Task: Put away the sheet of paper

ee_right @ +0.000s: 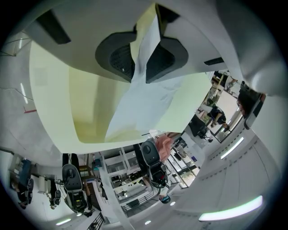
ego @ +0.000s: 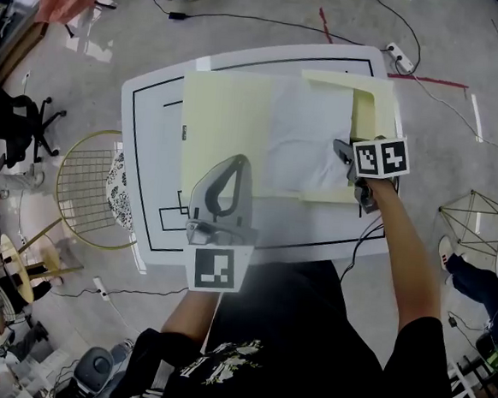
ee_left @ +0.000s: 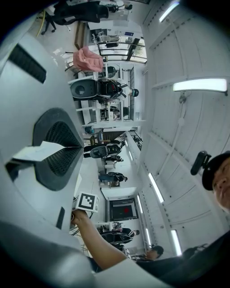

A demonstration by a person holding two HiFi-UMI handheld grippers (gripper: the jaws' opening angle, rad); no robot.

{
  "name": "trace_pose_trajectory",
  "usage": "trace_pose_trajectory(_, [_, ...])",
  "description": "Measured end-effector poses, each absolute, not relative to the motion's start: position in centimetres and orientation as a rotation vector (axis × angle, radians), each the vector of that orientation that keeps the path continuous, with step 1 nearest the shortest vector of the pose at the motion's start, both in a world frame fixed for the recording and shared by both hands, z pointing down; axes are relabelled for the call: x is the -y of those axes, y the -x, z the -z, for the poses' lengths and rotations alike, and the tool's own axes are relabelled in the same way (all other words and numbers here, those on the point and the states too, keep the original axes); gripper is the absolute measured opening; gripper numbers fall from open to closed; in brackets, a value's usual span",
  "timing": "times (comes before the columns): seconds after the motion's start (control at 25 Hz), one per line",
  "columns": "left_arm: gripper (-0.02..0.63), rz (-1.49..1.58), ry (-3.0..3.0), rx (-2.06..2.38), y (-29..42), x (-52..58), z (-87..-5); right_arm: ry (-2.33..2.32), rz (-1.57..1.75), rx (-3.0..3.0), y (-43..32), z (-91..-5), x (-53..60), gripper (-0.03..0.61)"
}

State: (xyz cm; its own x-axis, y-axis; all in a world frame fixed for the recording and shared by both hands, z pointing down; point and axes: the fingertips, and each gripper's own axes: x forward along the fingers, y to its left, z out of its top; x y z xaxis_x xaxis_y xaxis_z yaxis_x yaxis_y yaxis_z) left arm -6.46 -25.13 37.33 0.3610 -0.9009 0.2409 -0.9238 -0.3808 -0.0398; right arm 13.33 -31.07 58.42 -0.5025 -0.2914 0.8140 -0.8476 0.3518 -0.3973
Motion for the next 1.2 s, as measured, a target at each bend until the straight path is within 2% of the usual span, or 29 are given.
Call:
trace_pose_trajectory(0.04, [0.002, -0.339, -2.505, 1.686, 6.4, 25.1, -37.4, -1.001, -1.108, 1.978, -13.5, -58.3, 31.1, 0.082])
trace_pose_trajectory(0.16, [0.002, -0.34, -2.51, 1.682, 6.3, 25.0, -37.5, -1.036, -1.077, 1.976, -13.9, -58.0, 31.3, 0.122])
trace_pose_trajectory(0.44, [0.002, -0.342, -2.514, 1.664, 5.9, 25.1, -37.6, -1.105, -0.885, 1.979, -14.6, -56.5, 31.9, 0.153])
trace_pose_trajectory(0.76, [0.003, -0.377, -2.53, 1.646, 5.5, 25.1, -38.0, -1.245, -0.797, 1.979, -17.1, -54.3, 32.6, 0.152])
trace_pose_trajectory(0.84, [0.002, -0.424, -2.517, 1.627, 5.4, 25.3, -39.3, -1.295, -0.781, 1.998, -17.8, -53.5, 32.7, 0.142])
trace_pose_trajectory(0.92, [0.003, -0.488, -2.483, 1.59, 5.2, 25.5, -41.2, -1.334, -0.754, 2.037, -17.9, -52.4, 32.5, 0.104])
trace_pose_trajectory(1.0, [0.012, -0.555, -2.459, 1.554, 4.6, 26.2, -43.3, -1.35, -0.688, 2.091, -17.4, -50.9, 32.0, 0.028])
trace_pose_trajectory(1.08, [0.079, -0.609, -2.433, 1.492, 3.7, 26.7, -45.8, -1.343, -0.607, 2.148, -16.5, -49.8, 31.2, 0.001])
trace_pose_trajectory(1.2, [0.114, -0.643, -2.33, 1.34, 1.8, 26.9, -50.3, -1.303, -0.55, 2.221, -14.6, -49.1, 29.7, 0.0])
